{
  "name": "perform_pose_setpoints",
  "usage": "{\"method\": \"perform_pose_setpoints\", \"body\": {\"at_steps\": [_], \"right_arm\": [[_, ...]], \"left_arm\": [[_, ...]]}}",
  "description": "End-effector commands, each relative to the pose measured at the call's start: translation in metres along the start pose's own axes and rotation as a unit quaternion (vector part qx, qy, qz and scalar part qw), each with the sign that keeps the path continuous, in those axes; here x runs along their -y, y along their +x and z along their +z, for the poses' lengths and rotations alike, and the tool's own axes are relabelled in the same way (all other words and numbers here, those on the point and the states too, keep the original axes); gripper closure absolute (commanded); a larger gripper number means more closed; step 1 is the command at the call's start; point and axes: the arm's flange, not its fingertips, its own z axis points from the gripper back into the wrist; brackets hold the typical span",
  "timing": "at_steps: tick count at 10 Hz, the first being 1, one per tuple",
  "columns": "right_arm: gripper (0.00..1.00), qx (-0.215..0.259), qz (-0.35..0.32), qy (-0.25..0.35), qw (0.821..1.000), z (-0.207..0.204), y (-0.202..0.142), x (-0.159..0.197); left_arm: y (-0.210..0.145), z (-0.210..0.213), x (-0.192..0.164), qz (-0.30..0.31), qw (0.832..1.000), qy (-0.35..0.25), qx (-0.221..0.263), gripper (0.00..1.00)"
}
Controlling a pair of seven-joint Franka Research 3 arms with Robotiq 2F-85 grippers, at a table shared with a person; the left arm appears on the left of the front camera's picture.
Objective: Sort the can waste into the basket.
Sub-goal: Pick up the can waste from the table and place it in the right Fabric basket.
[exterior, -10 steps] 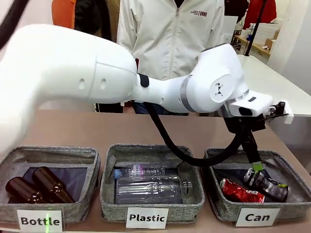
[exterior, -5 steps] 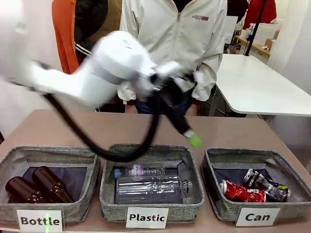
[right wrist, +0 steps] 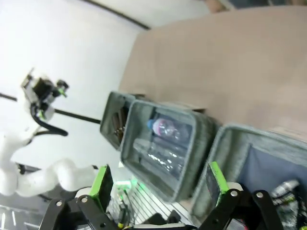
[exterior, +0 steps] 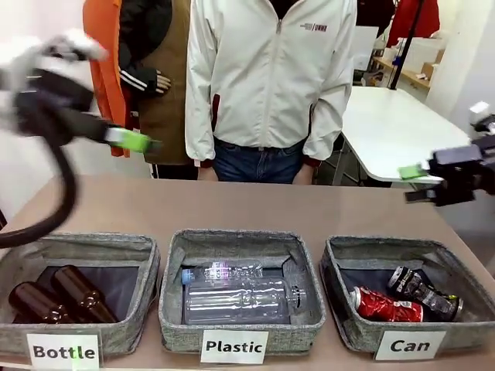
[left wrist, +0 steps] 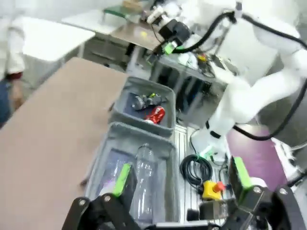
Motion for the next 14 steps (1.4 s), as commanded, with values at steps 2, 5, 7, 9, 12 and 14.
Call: {"method": "perform_pose_setpoints", "body": {"at_steps": [2, 5, 7, 9, 12, 14], "right_arm": [[0.0, 0.059, -0.091, 0.042, 0.993, -0.059, -0.023, -0.009], [0.0, 0.06, -0.121, 0.112, 0.984, -0.066, -0.023, -0.006], [0.0, 0.053, -0.109, 0.078, 0.99, -0.068, 0.011, -0.001], [0.0, 0.053, -0.109, 0.078, 0.99, -0.068, 0.011, -0.001], [0.0, 0.053, -0.109, 0.078, 0.99, -0.068, 0.011, -0.001], [0.0, 0.053, -0.109, 0.078, 0.99, -0.068, 0.011, -0.001]], "left_arm": [[-0.068, 0.094, -0.007, 0.062, 0.996, 0.037, 0.044, 0.0], [-0.124, 0.136, -0.045, 0.152, 0.986, 0.032, 0.068, 0.0], [-0.129, 0.135, -0.032, 0.139, 0.987, 0.041, 0.071, 0.0], [-0.129, 0.135, -0.032, 0.139, 0.987, 0.041, 0.071, 0.0], [-0.129, 0.135, -0.032, 0.139, 0.987, 0.041, 0.071, 0.0], [-0.129, 0.135, -0.032, 0.139, 0.987, 0.041, 0.071, 0.0]]}}
